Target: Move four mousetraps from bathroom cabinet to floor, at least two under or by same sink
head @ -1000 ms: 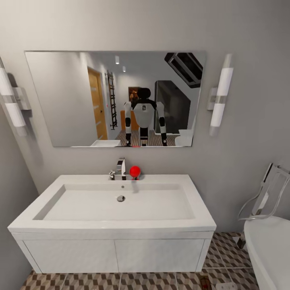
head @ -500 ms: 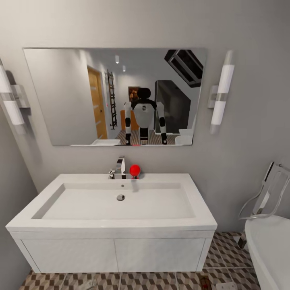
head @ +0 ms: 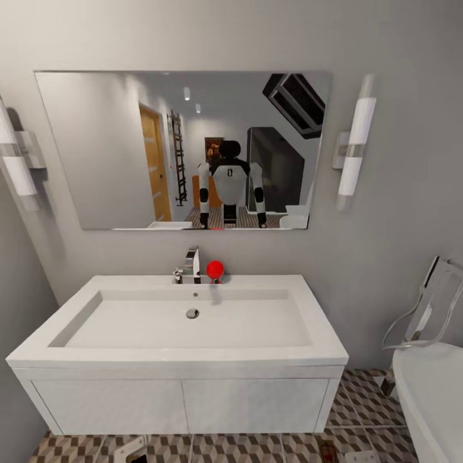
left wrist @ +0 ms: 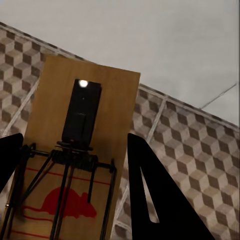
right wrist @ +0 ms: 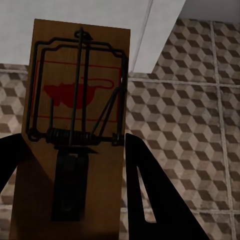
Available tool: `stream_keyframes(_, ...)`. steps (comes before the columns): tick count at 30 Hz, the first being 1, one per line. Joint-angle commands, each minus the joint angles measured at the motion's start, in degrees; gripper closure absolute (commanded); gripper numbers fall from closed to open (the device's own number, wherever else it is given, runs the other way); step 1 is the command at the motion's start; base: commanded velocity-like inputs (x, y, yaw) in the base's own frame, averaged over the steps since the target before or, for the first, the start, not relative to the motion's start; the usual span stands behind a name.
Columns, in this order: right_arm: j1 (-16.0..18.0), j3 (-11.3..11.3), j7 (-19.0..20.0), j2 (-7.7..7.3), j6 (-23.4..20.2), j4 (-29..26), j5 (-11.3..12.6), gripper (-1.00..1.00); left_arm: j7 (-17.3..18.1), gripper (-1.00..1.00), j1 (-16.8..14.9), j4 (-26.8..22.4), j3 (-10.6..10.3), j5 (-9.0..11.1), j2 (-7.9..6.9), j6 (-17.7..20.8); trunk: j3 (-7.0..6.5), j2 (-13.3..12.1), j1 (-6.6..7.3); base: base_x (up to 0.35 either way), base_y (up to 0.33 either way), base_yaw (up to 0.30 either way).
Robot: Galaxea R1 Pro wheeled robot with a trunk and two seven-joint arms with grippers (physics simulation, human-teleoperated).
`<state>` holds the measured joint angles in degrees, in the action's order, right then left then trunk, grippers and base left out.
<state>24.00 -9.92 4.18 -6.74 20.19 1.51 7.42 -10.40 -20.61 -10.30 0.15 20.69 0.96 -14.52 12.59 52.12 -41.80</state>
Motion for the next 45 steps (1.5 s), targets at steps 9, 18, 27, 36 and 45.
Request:
stream_keyframes(9,0.08,-0.36,0.57,-0.03,0.29,0.16,0.84,1.00,-0.08,1.00,-0.04,0.19,-2.73,-0.04,-0.17,-0.81,1.70,3.68,-1.99,0.000,0.000,0.000)
stream_keyframes(18,0.08,-0.36,0.50,-0.03,0.29,0.16,0.84,1.00,-0.05,1.00,-0.04,1.44,-2.95,-0.10,0.03,-5.76,3.32,7.29,-3.97,0.000,0.000,0.000)
stream_keyframes(27,0.08,-0.36,0.49,-0.03,0.29,0.16,0.84,1.00,0.12,1.00,-0.04,2.54,-2.98,-0.04,0.34,-8.05,4.93,10.90,-5.94,0.000,0.000,0.000)
stream_keyframes(36,0.08,-0.36,0.48,-0.03,0.29,0.16,0.84,1.00,0.09,1.00,-0.04,2.56,-2.96,-0.03,0.35,-8.06,6.55,14.51,-7.92,0.000,0.000,0.000)
stream_keyframes(45,0.08,-0.36,-0.04,-0.11,0.29,0.16,0.84,1.00,0.04,1.00,-0.04,2.55,-2.96,-0.03,0.19,-8.06,8.16,18.12,-9.90,0.000,0.000,0.000)
